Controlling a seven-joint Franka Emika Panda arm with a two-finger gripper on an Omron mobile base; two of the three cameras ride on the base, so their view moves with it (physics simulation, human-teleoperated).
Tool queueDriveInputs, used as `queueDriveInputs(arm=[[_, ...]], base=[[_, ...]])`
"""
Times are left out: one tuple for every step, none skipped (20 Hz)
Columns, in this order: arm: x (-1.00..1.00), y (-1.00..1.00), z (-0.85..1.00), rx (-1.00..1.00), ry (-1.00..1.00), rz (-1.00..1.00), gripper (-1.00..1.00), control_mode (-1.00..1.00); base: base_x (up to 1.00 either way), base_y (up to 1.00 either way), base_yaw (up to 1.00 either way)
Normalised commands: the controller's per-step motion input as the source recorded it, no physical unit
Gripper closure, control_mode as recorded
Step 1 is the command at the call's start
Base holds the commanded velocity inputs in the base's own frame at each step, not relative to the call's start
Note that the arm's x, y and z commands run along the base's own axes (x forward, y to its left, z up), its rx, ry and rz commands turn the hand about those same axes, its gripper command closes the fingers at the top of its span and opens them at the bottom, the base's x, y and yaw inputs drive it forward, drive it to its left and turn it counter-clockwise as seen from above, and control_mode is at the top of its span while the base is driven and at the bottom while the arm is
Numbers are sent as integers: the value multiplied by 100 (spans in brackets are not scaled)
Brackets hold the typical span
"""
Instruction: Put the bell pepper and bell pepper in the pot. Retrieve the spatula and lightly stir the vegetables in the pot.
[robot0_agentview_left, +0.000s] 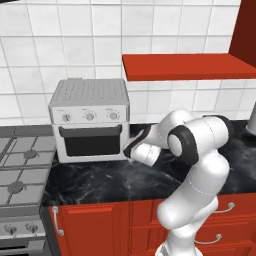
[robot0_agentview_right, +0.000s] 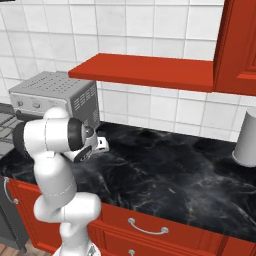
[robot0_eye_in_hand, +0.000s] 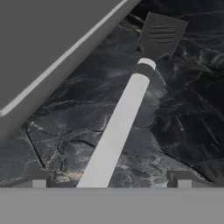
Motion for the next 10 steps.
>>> queueDriveInputs(arm=[[12, 0, -8, 0, -6, 0, -100, -100], [10, 0, -6, 0, -6, 0, -100, -100], [10, 0, -7, 0, -5, 0, -100, -100], [11, 0, -9, 0, -5, 0, -100, -100], [12, 0, -10, 0, -5, 0, -100, -100], [11, 0, -14, 0, -3, 0, -100, -100], [10, 0, -15, 0, -2, 0, -100, -100], [6, 0, -21, 0, -1, 0, -100, -100], [6, 0, -23, 0, -1, 0, -100, -100], [7, 0, -21, 0, -3, 0, -100, -100]], base=[[0, 0, 0], [0, 0, 0], [0, 0, 0], [0, 0, 0], [0, 0, 0], [0, 0, 0], [0, 0, 0], [0, 0, 0], [0, 0, 0], [0, 0, 0]])
